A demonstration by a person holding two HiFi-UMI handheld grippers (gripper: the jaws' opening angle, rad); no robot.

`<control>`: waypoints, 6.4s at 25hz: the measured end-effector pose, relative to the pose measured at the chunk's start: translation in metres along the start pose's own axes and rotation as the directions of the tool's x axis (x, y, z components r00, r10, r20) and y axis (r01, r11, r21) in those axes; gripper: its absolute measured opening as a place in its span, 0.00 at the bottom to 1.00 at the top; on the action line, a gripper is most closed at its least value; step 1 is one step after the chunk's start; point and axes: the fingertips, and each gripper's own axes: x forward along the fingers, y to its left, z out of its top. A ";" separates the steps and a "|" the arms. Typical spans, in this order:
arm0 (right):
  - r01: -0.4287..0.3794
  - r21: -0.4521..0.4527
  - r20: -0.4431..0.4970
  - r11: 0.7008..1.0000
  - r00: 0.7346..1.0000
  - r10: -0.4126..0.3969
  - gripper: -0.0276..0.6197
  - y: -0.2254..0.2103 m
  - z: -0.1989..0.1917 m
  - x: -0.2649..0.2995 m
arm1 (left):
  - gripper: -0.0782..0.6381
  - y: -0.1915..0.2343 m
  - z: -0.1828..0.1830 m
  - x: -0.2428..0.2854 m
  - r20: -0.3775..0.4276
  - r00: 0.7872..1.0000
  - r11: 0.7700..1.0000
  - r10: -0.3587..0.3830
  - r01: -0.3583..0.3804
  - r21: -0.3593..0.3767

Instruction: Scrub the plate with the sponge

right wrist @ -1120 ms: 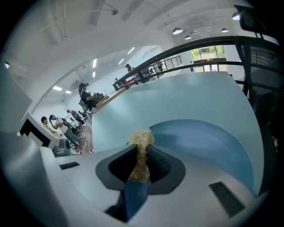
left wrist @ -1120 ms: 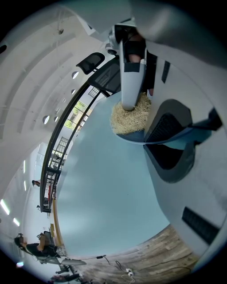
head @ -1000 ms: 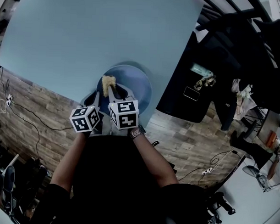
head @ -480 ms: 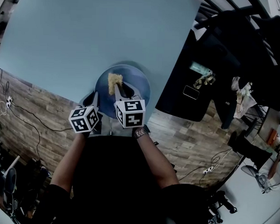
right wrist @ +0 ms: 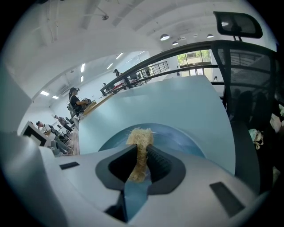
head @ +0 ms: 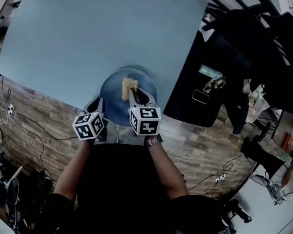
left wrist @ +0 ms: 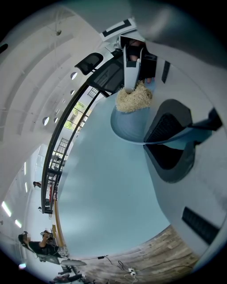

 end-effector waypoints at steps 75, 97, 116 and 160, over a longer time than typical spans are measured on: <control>-0.169 0.078 -0.096 0.983 0.980 0.176 0.14 0.079 -0.040 0.008 | 0.12 -0.003 0.002 0.004 0.011 1.000 0.999 -0.010 0.010 -0.036; -0.101 0.108 -0.080 0.989 0.991 0.109 0.14 0.039 -0.043 -0.007 | 0.12 -0.003 0.003 0.005 0.010 1.000 1.000 0.000 0.000 -0.009; 0.019 0.174 -0.051 0.985 0.999 -0.010 0.14 -0.025 -0.044 -0.040 | 0.12 -0.003 0.002 0.005 0.006 1.000 1.000 0.001 -0.001 0.014; 0.023 0.126 -0.062 0.992 0.998 -0.015 0.14 -0.010 -0.031 -0.053 | 0.12 -0.004 0.003 0.005 0.005 1.000 1.000 -0.006 0.006 0.026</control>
